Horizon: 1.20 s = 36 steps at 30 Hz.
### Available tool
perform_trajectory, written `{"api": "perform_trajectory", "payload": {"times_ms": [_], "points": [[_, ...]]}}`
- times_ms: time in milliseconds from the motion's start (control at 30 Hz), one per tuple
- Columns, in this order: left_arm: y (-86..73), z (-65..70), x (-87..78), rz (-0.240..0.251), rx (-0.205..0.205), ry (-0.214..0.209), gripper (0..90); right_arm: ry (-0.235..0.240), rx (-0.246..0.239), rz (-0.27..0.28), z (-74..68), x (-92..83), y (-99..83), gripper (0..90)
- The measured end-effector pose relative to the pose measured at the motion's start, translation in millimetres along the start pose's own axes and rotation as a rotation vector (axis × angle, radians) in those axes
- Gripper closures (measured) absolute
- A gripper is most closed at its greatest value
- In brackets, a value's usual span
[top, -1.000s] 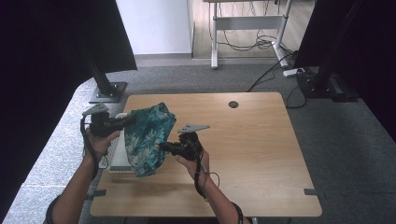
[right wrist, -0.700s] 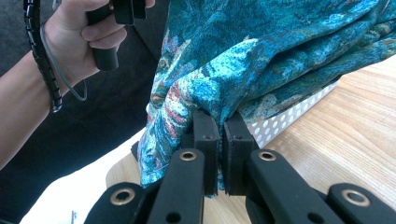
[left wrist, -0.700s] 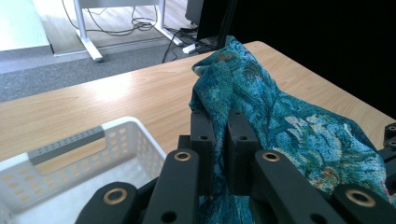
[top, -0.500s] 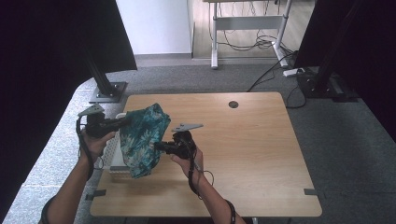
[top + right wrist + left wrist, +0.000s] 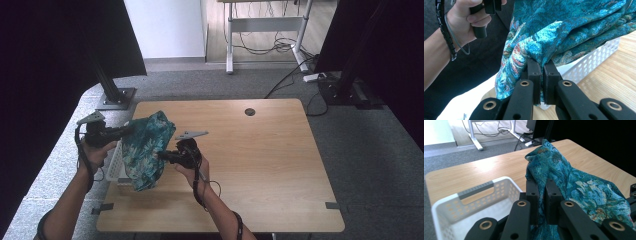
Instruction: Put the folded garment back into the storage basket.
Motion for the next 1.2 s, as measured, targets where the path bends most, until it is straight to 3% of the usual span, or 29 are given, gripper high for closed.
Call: {"api": "perform_trajectory", "payload": {"times_ms": [567, 1200], "points": [[-3.4, -23.2, -14.5, 0.000, -0.014, 0.037, 82.9, 0.019, 0.006, -0.009, -5.9, 29.5, 3.1, 86.2], [-13.1, -49.4, -8.3, -0.017, -0.044, 0.078, 83.0, -0.008, 0.022, -0.026, 1.4, 59.0, 0.8, 86.1]]}}
Point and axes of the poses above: each handheld gripper's, and its own axes: x roughly forward along the jaws, y roughly out of its top, z roughly to its right, the point moved 10 cm from there along x, roughly forward along the jaws
